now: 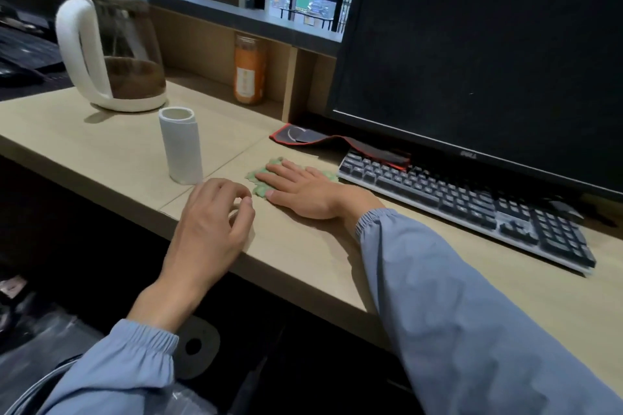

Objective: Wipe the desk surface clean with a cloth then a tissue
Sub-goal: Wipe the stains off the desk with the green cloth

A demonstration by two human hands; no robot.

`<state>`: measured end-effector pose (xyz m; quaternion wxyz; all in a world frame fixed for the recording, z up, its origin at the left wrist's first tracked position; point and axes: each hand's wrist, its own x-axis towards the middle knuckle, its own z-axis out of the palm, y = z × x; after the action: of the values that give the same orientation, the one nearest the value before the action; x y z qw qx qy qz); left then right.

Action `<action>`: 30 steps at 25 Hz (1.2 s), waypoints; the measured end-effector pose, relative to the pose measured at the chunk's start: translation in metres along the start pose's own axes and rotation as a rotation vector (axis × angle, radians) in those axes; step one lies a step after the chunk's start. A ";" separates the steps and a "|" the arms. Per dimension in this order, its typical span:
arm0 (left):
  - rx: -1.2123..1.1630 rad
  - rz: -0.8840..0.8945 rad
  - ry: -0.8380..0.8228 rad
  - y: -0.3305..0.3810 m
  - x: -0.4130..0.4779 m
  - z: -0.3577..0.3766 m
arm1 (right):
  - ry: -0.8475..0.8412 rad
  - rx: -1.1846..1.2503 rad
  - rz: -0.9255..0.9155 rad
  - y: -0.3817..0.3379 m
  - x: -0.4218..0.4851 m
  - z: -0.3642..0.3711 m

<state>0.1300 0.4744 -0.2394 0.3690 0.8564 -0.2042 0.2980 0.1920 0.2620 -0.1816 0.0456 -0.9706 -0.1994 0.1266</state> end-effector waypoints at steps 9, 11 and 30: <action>0.031 -0.091 0.026 -0.006 -0.001 0.010 | 0.026 -0.009 -0.010 -0.010 0.068 -0.011; 0.016 -0.090 0.025 -0.006 -0.002 0.009 | 0.024 -0.027 0.003 -0.018 0.054 -0.009; 0.009 -0.137 0.167 0.000 -0.015 0.011 | 0.045 -0.001 0.036 -0.016 -0.005 0.009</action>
<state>0.1225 0.4678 -0.2555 0.4004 0.8421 -0.1122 0.3435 0.1793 0.2749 -0.1865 0.0475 -0.9767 -0.1810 0.1054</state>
